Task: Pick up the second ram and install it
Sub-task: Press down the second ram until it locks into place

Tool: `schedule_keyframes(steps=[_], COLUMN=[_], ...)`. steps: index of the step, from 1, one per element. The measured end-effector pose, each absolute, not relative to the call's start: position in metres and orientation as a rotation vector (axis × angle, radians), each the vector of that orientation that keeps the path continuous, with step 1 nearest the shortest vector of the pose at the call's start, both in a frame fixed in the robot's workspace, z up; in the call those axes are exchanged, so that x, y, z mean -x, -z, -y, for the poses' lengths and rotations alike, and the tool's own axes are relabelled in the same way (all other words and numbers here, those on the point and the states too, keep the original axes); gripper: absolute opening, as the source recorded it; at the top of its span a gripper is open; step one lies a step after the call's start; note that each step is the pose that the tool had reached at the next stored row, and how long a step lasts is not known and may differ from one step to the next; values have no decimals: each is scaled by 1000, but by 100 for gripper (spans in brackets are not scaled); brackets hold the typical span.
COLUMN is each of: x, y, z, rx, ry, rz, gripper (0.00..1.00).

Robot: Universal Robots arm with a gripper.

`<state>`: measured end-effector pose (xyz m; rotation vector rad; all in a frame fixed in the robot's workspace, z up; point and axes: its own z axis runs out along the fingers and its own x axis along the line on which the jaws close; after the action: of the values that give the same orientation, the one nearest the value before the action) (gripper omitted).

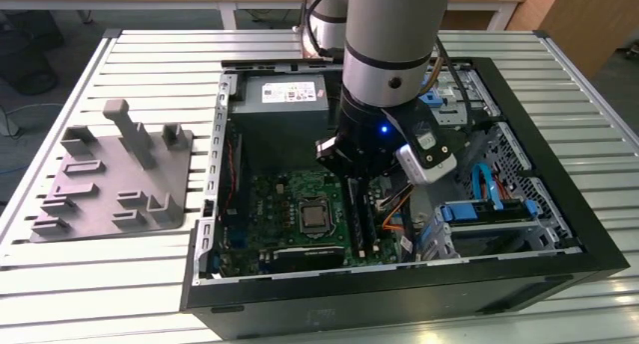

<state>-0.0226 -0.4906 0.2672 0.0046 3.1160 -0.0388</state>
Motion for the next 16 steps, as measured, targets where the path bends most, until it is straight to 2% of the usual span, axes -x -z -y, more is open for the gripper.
schedule_keyframes(steps=[5,16], x=[23,23], y=[-263,-243], z=[487,447], rx=[-5,-5], ry=[37,30], rz=[-3116,-3116], gripper=[10,10])
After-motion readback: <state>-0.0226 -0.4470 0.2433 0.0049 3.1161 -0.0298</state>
